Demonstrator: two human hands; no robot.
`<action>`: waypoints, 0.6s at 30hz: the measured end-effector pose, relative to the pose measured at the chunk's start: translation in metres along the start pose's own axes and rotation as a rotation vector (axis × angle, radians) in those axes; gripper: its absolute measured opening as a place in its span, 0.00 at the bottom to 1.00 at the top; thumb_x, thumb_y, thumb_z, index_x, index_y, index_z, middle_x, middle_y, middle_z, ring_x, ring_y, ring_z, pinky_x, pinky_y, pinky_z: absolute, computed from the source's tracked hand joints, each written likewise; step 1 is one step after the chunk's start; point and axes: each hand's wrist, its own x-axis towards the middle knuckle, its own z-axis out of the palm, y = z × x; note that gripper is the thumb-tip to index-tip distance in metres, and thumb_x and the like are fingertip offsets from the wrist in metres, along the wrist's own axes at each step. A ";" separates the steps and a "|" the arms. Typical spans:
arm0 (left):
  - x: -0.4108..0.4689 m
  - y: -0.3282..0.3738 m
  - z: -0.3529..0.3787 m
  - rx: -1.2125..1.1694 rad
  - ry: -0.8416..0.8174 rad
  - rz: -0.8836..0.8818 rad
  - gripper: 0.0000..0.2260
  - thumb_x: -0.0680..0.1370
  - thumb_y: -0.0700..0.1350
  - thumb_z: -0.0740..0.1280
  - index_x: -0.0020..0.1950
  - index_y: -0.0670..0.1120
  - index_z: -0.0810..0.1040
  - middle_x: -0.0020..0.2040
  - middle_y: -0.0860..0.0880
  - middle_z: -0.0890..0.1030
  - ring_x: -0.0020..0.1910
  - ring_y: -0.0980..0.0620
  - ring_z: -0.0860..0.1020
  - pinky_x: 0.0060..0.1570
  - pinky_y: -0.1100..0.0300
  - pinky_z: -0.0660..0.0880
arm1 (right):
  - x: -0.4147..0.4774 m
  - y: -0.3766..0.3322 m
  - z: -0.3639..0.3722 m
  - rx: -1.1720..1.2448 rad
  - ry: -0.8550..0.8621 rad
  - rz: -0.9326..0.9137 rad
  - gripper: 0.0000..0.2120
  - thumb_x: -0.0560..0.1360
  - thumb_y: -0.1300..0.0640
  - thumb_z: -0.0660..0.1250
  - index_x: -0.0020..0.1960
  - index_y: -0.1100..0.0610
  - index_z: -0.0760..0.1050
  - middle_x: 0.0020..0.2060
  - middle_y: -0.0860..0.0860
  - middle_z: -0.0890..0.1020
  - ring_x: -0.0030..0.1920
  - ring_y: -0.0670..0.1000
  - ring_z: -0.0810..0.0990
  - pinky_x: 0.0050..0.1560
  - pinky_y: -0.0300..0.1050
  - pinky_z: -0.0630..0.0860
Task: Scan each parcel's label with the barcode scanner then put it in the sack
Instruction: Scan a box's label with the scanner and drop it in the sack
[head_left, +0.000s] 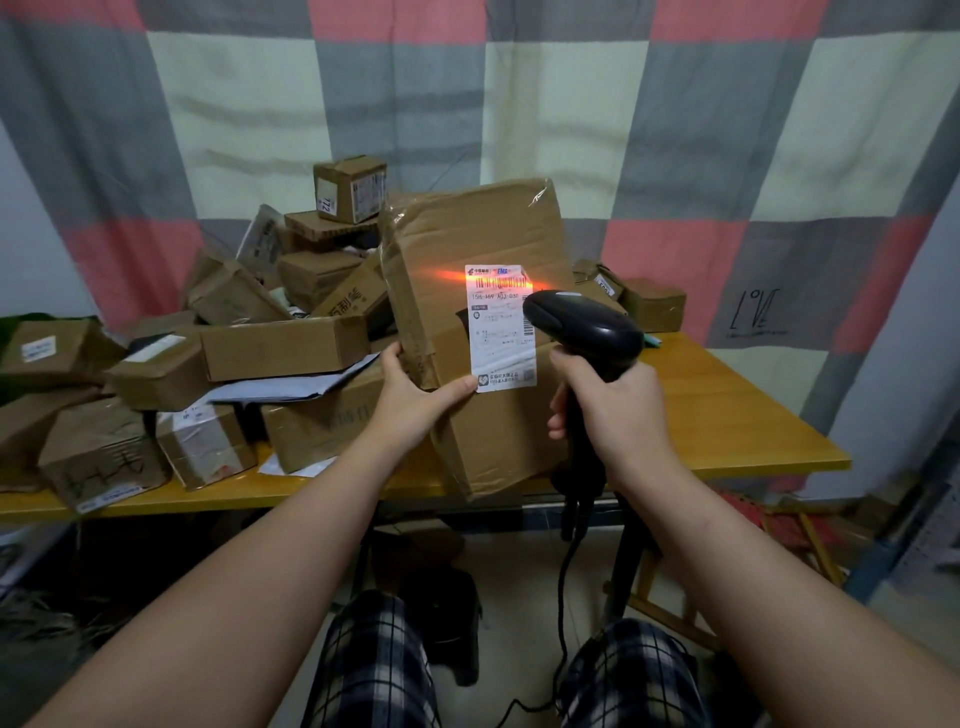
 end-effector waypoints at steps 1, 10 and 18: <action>-0.001 0.000 0.000 0.008 -0.002 0.001 0.49 0.58 0.60 0.80 0.70 0.60 0.53 0.68 0.48 0.70 0.65 0.48 0.72 0.65 0.43 0.71 | 0.000 0.001 -0.001 0.003 -0.002 -0.001 0.16 0.75 0.58 0.69 0.31 0.64 0.76 0.24 0.56 0.76 0.25 0.53 0.76 0.26 0.43 0.76; -0.001 0.001 0.002 -0.011 0.017 0.002 0.47 0.61 0.57 0.80 0.70 0.58 0.54 0.66 0.48 0.71 0.63 0.48 0.73 0.64 0.44 0.72 | -0.002 0.004 -0.007 0.017 -0.011 -0.015 0.16 0.75 0.57 0.69 0.31 0.62 0.76 0.23 0.54 0.77 0.25 0.53 0.77 0.30 0.46 0.77; -0.046 0.031 -0.022 -0.079 0.150 0.095 0.38 0.69 0.49 0.75 0.71 0.53 0.56 0.56 0.56 0.74 0.52 0.62 0.74 0.59 0.55 0.73 | 0.006 0.007 0.001 -0.070 -0.126 -0.144 0.14 0.65 0.50 0.77 0.49 0.49 0.79 0.44 0.49 0.83 0.49 0.49 0.81 0.49 0.45 0.75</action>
